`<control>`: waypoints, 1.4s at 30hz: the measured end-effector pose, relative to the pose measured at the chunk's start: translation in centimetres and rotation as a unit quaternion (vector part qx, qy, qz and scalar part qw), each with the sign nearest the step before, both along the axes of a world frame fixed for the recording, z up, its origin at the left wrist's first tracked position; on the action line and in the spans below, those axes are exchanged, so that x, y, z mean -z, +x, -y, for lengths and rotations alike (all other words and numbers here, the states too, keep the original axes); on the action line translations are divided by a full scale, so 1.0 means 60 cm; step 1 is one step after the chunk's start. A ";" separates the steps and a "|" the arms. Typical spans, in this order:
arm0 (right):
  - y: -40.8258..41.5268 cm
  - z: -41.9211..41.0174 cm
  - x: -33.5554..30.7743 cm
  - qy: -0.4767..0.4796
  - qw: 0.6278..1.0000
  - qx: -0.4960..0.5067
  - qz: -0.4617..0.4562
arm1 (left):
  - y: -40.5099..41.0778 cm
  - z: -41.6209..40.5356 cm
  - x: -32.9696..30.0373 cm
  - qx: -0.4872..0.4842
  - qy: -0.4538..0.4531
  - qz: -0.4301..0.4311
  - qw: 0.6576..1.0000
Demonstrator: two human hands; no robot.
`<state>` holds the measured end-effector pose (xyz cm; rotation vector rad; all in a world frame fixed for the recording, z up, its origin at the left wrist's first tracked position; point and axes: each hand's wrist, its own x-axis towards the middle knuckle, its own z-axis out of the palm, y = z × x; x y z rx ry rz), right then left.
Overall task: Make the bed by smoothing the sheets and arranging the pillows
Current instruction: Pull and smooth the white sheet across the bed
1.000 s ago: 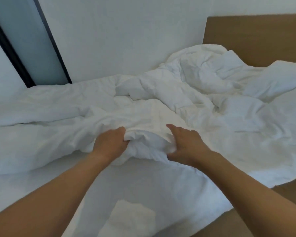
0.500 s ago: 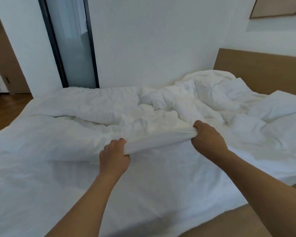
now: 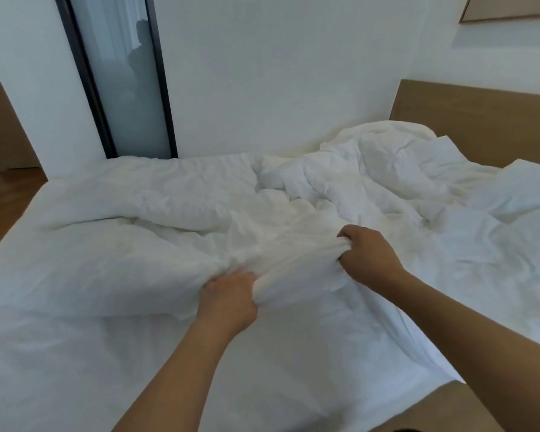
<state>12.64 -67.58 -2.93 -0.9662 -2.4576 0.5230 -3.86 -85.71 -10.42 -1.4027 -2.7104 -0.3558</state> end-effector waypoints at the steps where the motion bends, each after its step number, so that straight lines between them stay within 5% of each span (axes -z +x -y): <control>1: 0.005 -0.001 0.002 0.000 1.000 0.007 -0.011 | -0.016 0.028 0.022 -0.026 0.005 -0.034 0.999; 4: 0.010 0.004 0.024 -0.001 0.999 0.033 0.014 | -0.049 0.088 0.030 -0.068 0.094 -0.030 0.993; 7: 0.002 0.034 0.051 0.058 0.988 0.051 0.134 | -0.046 0.110 -0.060 -0.068 0.257 0.022 0.964; 10: -0.022 0.103 0.049 -0.079 0.983 -0.125 0.111 | -0.022 0.142 -0.150 -0.031 0.352 -0.066 0.933; 13: -0.053 0.174 0.041 -0.088 0.969 -0.228 0.047 | -0.012 0.171 -0.137 -0.005 0.333 -0.057 0.941; 19: -0.058 0.147 0.046 0.014 0.994 -0.104 -0.029 | -0.048 0.238 0.080 -0.103 0.082 -0.059 0.990; 21: -0.043 0.126 0.039 0.014 0.995 -0.069 -0.073 | -0.068 0.266 0.110 -0.220 0.089 -0.009 0.971; 23: -0.034 0.105 0.049 0.025 0.995 -0.013 -0.099 | -0.087 0.268 0.084 -0.289 0.190 0.056 0.937; 25: -0.042 0.083 0.071 0.023 0.998 0.049 -0.028 | -0.097 0.251 0.017 -0.261 0.346 0.072 0.898; 26: -0.049 0.082 0.078 -0.013 0.995 0.055 0.079 | -0.096 0.243 -0.026 -0.230 0.399 0.037 0.887; 28: -0.065 0.098 0.075 -0.117 0.944 0.001 0.310 | -0.089 0.231 -0.096 -0.162 0.445 -0.062 0.878; 29: -0.074 0.113 0.068 -0.154 0.928 -0.056 0.334 | -0.085 0.226 -0.113 -0.135 0.443 -0.090 0.882; 32: -0.100 0.188 0.051 -0.126 0.943 -0.221 0.215 | -0.075 0.214 -0.093 -0.086 0.408 -0.075 0.906; 34: -0.115 0.229 0.071 -0.096 0.945 -0.236 0.203 | -0.070 0.200 -0.058 -0.056 0.388 -0.059 0.918; 37: -0.139 0.230 0.111 -0.026 0.979 -0.141 0.146 | -0.071 0.186 -0.015 -0.063 0.295 -0.092 0.949; 42: -0.127 0.133 0.098 -0.044 0.997 0.052 -0.020 | -0.102 0.230 0.063 -0.253 0.169 -0.047 0.951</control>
